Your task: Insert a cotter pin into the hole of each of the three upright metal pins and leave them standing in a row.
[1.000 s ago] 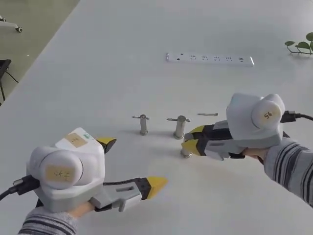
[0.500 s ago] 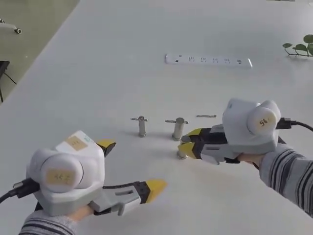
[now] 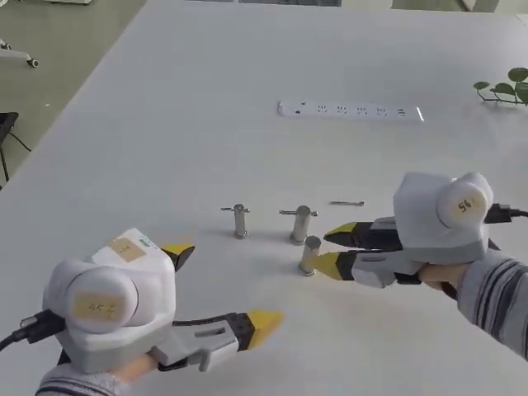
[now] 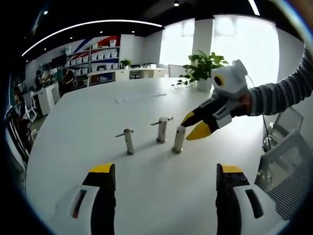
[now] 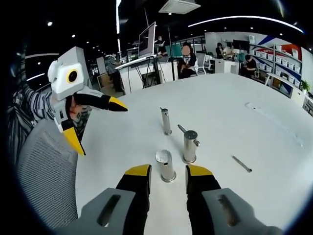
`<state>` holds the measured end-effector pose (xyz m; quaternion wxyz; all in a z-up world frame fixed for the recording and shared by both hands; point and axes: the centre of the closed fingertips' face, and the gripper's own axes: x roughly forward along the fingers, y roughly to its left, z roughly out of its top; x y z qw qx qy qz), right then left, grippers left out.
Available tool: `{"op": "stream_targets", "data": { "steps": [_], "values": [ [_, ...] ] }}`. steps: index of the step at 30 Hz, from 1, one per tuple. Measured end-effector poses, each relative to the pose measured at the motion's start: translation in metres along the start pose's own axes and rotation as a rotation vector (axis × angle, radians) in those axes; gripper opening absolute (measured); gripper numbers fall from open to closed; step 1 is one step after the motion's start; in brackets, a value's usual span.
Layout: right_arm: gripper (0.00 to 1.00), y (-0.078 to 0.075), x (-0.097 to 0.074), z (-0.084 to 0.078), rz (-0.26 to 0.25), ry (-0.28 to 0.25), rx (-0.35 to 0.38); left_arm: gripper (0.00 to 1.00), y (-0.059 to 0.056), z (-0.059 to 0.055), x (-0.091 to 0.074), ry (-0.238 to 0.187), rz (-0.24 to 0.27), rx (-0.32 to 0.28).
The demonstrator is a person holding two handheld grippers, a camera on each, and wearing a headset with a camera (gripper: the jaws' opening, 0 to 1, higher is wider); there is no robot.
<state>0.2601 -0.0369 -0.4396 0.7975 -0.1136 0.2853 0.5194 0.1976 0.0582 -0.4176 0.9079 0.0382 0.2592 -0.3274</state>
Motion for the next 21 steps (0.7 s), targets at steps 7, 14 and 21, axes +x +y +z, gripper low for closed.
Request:
{"op": "stream_targets", "data": {
  "steps": [7, 14, 21],
  "values": [
    [0.25, -0.023, -0.021, 0.004, -0.029, 0.040, -0.009, 0.84, -0.001, 0.001, 0.001, 0.001, 0.001, 0.004],
    [0.26, -0.054, -0.031, 0.001, -0.068, 0.128, -0.071, 0.85, 0.001, 0.002, 0.001, -0.004, 0.007, 0.002],
    [0.25, -0.082, -0.025, -0.010, -0.076, 0.228, -0.103, 0.84, 0.002, -0.001, 0.001, -0.004, 0.011, -0.012]
  ]
}}
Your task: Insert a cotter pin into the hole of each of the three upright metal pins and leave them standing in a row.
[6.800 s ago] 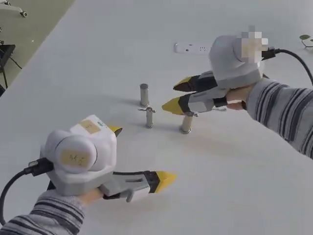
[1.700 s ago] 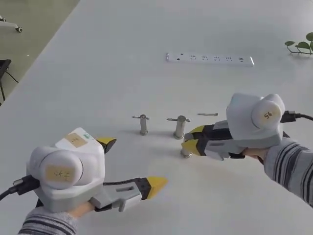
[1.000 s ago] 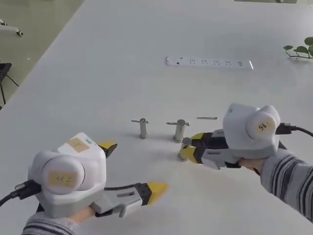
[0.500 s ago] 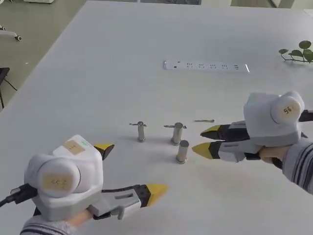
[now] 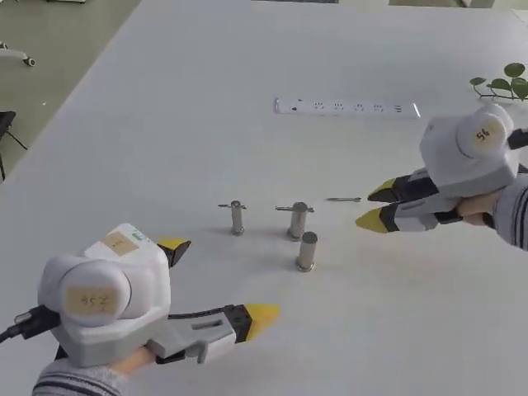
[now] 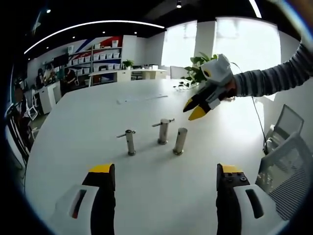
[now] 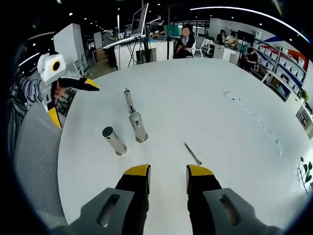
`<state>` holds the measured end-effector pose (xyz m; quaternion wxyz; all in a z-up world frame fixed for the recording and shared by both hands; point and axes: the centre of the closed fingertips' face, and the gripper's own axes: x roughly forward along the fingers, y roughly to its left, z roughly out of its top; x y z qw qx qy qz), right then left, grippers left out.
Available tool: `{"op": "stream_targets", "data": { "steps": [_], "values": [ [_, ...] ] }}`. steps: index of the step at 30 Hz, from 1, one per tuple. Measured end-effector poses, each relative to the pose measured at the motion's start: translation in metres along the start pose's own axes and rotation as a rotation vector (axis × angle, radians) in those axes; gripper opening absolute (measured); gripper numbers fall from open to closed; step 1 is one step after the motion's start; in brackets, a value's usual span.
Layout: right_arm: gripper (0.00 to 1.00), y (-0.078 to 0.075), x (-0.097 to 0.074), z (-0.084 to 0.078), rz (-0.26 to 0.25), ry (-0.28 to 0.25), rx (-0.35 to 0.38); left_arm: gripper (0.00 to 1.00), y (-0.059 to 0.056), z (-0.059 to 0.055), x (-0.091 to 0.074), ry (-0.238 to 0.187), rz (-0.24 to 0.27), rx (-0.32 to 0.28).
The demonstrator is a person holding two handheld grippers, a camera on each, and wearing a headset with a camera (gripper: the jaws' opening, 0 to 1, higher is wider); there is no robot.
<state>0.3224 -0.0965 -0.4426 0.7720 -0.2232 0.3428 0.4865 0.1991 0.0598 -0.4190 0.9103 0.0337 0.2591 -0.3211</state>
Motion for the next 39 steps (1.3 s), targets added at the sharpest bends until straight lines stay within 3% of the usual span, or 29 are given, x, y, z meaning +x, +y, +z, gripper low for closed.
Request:
{"op": "stream_targets", "data": {
  "steps": [7, 14, 25, 31, 39],
  "values": [
    [0.23, -0.021, 0.015, -0.008, 0.004, 0.085, -0.010, 0.84, 0.004, -0.003, 0.000, 0.005, 0.008, -0.014],
    [0.19, -0.034, 0.030, -0.007, -0.003, 0.110, -0.020, 0.83, 0.007, -0.007, 0.001, 0.016, 0.011, -0.017],
    [0.13, -0.045, 0.047, -0.019, 0.013, 0.198, -0.081, 0.81, 0.010, -0.013, 0.003, 0.025, 0.014, -0.028],
    [0.04, -0.047, 0.050, -0.019, 0.015, 0.226, -0.082, 0.81, 0.011, -0.013, 0.002, 0.027, 0.011, -0.037],
    [0.00, -0.050, 0.050, -0.022, 0.008, 0.287, -0.133, 0.80, 0.011, -0.012, 0.002, 0.023, 0.007, -0.036]
  ]
}}
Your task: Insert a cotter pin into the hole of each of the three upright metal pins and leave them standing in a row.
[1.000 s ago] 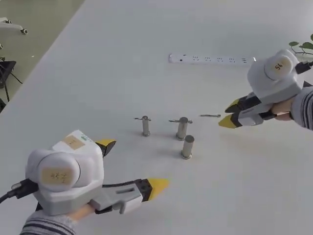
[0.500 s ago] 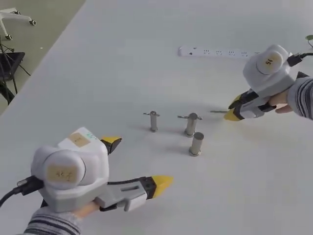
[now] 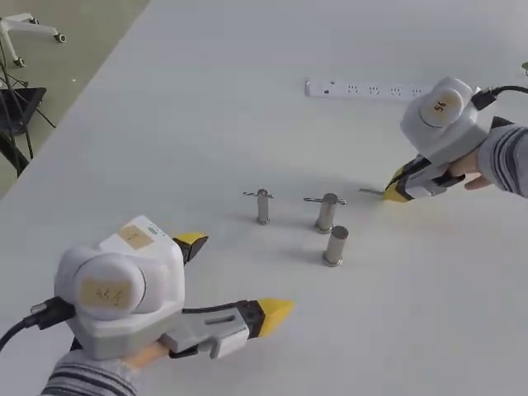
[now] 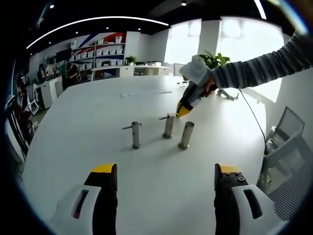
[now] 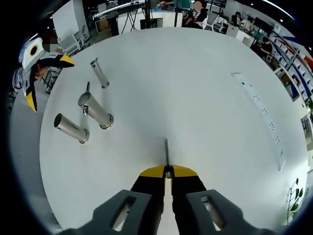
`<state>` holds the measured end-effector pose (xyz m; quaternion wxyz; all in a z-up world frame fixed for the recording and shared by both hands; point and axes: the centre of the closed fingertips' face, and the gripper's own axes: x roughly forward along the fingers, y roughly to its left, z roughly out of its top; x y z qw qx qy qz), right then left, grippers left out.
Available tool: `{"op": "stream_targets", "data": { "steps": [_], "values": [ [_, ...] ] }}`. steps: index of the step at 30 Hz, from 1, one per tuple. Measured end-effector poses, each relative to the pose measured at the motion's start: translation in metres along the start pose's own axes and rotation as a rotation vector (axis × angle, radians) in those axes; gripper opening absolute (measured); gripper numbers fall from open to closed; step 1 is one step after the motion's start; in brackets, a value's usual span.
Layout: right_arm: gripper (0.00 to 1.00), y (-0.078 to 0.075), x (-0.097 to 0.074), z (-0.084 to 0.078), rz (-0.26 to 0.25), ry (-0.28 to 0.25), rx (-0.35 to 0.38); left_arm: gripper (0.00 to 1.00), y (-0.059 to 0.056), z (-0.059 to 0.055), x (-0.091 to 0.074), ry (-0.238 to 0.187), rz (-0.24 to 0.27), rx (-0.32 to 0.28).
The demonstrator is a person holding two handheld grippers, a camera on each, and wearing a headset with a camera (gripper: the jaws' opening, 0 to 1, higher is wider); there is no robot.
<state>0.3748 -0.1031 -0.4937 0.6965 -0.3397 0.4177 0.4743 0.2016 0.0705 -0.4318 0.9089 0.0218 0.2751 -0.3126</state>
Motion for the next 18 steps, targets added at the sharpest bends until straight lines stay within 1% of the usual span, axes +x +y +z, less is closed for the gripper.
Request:
{"op": "stream_targets", "data": {
  "steps": [2, 3, 4, 6, 8, 9, 13, 14, 15, 18],
  "values": [
    [0.00, 0.000, 0.001, 0.002, -0.003, 0.019, -0.069, 0.80, -0.002, 0.000, 0.000, -0.004, -0.007, -0.006],
    [0.00, 0.003, 0.001, 0.002, -0.009, 0.029, -0.092, 0.79, -0.002, 0.000, 0.000, -0.001, -0.010, -0.010],
    [0.00, 0.004, 0.001, 0.002, -0.013, 0.031, -0.091, 0.79, -0.003, -0.001, 0.001, 0.001, -0.012, -0.011],
    [0.00, 0.007, 0.000, 0.003, -0.018, 0.036, -0.113, 0.79, -0.004, -0.001, 0.001, 0.005, -0.015, -0.011],
    [0.00, 0.009, -0.001, 0.003, -0.024, 0.033, -0.113, 0.78, -0.005, 0.000, 0.001, 0.007, -0.020, -0.009],
    [0.00, 0.006, -0.001, 0.003, -0.026, 0.028, -0.118, 0.78, -0.005, 0.000, 0.001, 0.007, -0.022, -0.007],
    [0.00, 0.010, -0.004, 0.003, -0.042, 0.016, -0.145, 0.76, -0.008, 0.002, 0.001, 0.008, -0.030, -0.008],
    [0.00, 0.010, -0.007, 0.005, -0.052, 0.004, -0.140, 0.75, -0.008, 0.003, 0.001, 0.009, -0.031, -0.008],
    [0.00, 0.012, -0.008, 0.006, -0.051, -0.006, -0.141, 0.75, -0.008, 0.003, 0.002, 0.007, -0.033, -0.006],
    [0.00, 0.020, -0.016, 0.015, -0.050, -0.055, -0.179, 0.74, -0.010, 0.006, 0.002, 0.006, -0.039, 0.004]
  ]
}}
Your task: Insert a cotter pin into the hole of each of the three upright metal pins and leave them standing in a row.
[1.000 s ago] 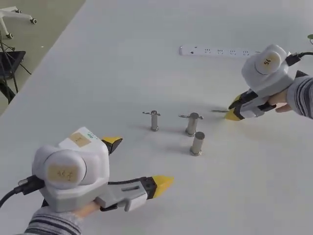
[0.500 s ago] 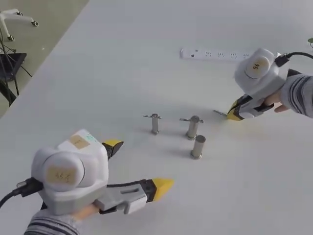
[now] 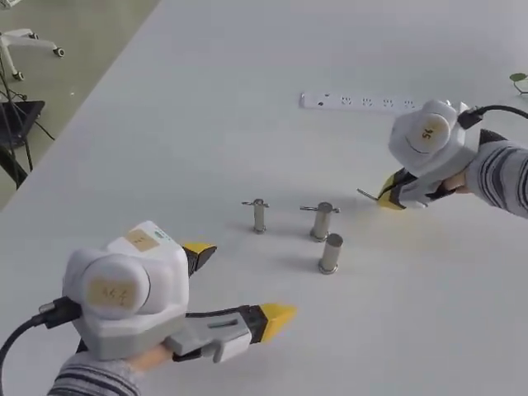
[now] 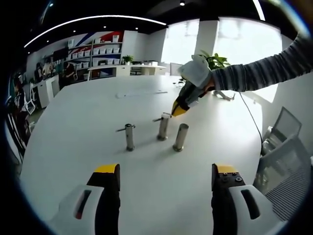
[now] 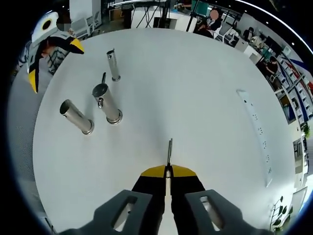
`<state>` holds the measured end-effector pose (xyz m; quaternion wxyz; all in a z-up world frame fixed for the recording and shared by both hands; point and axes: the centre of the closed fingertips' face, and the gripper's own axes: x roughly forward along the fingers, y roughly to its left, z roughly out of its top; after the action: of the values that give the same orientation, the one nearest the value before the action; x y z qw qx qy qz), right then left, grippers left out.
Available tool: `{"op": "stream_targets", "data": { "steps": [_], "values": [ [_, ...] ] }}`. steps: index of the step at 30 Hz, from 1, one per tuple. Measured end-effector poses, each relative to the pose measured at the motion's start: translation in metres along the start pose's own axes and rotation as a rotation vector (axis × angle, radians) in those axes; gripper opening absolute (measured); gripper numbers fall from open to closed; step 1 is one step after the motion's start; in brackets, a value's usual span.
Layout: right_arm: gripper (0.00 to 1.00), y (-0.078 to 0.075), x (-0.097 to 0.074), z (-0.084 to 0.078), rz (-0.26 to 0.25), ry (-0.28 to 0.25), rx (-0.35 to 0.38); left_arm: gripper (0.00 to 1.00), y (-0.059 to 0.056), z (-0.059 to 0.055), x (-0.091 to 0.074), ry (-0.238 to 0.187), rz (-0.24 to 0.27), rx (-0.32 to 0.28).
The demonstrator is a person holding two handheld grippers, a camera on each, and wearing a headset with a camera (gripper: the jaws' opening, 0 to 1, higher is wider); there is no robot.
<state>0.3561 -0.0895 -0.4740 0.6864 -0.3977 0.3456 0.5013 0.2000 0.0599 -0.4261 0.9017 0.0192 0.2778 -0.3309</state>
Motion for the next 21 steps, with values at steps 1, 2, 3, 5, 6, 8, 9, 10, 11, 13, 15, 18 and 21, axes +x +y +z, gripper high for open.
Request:
{"op": "stream_targets", "data": {
  "steps": [1, 2, 3, 5, 6, 8, 9, 10, 11, 13, 15, 18, 21],
  "values": [
    [0.00, 0.002, -0.003, 0.003, 0.000, -0.014, 0.003, 0.74, 0.000, 0.001, 0.000, 0.001, 0.000, 0.000],
    [0.00, 0.004, -0.005, 0.007, -0.003, -0.033, 0.000, 0.74, 0.000, 0.002, 0.001, 0.002, -0.002, -0.001],
    [0.00, 0.008, -0.010, 0.013, -0.003, -0.051, -0.017, 0.74, -0.001, 0.004, 0.001, 0.000, -0.013, -0.001],
    [0.00, 0.013, -0.017, 0.022, -0.016, -0.081, -0.059, 0.71, -0.003, 0.009, 0.001, -0.006, -0.026, 0.003],
    [0.00, 0.016, -0.020, 0.026, -0.016, -0.095, -0.072, 0.70, -0.004, 0.012, 0.001, -0.007, -0.033, 0.007],
    [0.00, 0.024, -0.027, 0.034, -0.017, -0.122, -0.088, 0.67, -0.005, 0.018, 0.002, -0.010, -0.040, 0.013],
    [0.00, 0.027, -0.031, 0.038, -0.020, -0.135, -0.105, 0.66, -0.005, 0.021, 0.003, -0.011, -0.042, 0.012],
    [0.00, 0.030, -0.033, 0.041, -0.022, -0.141, -0.110, 0.65, -0.005, 0.023, 0.004, -0.013, -0.045, 0.010],
    [0.00, 0.032, -0.037, 0.045, -0.030, -0.154, -0.121, 0.63, -0.005, 0.026, 0.005, -0.018, -0.051, 0.006],
    [0.00, 0.035, -0.041, 0.050, -0.038, -0.167, -0.135, 0.59, -0.005, 0.031, 0.006, -0.025, -0.061, 0.003],
    [0.00, 0.039, -0.046, 0.055, -0.045, -0.182, -0.153, 0.54, -0.006, 0.035, 0.008, -0.020, -0.072, -0.019],
    [0.00, 0.048, -0.050, 0.063, -0.048, -0.203, -0.192, 0.49, -0.007, 0.041, 0.012, -0.031, -0.074, -0.043],
    [0.00, 0.054, -0.052, 0.069, -0.048, -0.220, -0.204, 0.45, -0.012, 0.051, 0.017, -0.040, -0.085, -0.062]
  ]
}}
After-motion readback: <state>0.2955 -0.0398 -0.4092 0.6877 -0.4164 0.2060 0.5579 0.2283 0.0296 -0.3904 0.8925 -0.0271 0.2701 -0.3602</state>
